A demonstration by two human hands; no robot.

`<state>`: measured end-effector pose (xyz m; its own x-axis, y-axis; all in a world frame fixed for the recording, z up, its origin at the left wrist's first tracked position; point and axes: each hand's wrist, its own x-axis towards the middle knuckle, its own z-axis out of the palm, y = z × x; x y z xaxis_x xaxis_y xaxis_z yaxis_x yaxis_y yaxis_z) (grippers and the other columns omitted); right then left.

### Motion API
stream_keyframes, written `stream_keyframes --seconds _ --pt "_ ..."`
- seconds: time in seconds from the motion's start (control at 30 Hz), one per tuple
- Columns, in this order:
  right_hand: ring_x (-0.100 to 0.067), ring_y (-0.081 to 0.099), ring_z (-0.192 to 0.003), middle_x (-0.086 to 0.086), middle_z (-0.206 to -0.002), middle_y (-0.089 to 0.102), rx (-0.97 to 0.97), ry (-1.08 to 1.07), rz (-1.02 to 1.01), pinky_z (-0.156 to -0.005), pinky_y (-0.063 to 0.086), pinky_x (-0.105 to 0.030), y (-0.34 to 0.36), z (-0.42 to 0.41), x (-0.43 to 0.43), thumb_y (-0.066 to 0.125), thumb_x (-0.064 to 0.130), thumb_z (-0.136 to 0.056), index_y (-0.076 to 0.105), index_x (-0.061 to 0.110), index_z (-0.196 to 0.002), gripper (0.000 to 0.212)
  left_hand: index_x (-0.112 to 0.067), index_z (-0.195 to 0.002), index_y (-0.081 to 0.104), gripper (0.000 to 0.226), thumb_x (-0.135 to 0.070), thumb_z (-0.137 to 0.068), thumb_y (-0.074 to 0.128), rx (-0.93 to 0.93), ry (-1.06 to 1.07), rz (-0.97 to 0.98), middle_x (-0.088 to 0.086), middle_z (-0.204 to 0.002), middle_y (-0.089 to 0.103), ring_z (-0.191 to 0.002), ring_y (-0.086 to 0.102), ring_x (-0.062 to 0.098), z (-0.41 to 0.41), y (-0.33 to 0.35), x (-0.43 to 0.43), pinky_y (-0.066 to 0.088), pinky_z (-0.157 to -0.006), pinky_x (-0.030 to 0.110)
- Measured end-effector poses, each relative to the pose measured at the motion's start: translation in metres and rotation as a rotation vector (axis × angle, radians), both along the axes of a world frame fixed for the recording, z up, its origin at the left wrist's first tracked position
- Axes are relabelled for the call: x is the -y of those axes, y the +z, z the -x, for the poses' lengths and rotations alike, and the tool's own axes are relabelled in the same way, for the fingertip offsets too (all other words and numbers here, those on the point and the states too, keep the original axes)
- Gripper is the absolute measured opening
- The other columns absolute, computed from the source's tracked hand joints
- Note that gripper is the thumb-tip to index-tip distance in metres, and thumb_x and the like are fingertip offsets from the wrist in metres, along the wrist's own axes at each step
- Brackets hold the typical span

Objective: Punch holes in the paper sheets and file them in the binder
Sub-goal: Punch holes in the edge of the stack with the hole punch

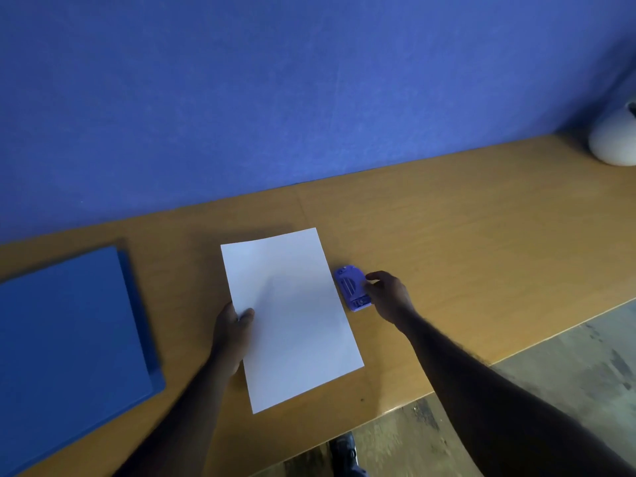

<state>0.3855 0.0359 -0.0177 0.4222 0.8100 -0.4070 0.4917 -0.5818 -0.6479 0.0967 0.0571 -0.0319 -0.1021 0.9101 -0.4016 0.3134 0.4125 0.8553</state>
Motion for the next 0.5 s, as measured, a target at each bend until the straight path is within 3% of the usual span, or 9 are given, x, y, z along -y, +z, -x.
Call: stream_keyframes --seconds 0.2,0.37,0.5 --pt "-0.013 0.06 -0.071 0.004 -0.087 0.064 -0.04 -0.018 -0.067 -0.056 0.045 -0.027 -0.006 0.004 0.004 0.057 0.023 -0.094 0.062 0.011 -0.122 0.031 -0.007 -0.132 0.052 0.038 -0.006 -0.094 0.05 0.003 -0.006 0.005 0.008 -0.126 0.059 -0.103 0.053 0.017 -0.009 -0.008 -0.001 0.04 -0.089 0.028" --pt "-0.025 0.069 -0.081 -0.002 -0.091 0.069 -0.081 -0.038 -0.073 -0.061 0.051 -0.033 -0.005 0.005 0.003 0.057 0.022 -0.093 0.062 0.01 -0.121 0.032 -0.007 -0.133 0.052 0.038 -0.007 -0.095 0.051 -0.001 -0.021 0.018 0.008 -0.127 0.059 -0.104 0.052 0.017 -0.017 -0.013 0.0 0.039 -0.091 0.029" --pt "-0.024 0.069 -0.081 0.0 -0.089 0.069 -0.088 -0.046 -0.059 -0.057 0.049 -0.031 -0.007 0.005 0.003 0.057 0.024 -0.093 0.063 0.012 -0.119 0.03 -0.007 -0.132 0.052 0.038 -0.006 -0.094 0.05 0.002 -0.019 0.021 0.008 -0.127 0.059 -0.108 0.054 0.02 -0.023 -0.016 0.0 0.041 -0.093 0.03"
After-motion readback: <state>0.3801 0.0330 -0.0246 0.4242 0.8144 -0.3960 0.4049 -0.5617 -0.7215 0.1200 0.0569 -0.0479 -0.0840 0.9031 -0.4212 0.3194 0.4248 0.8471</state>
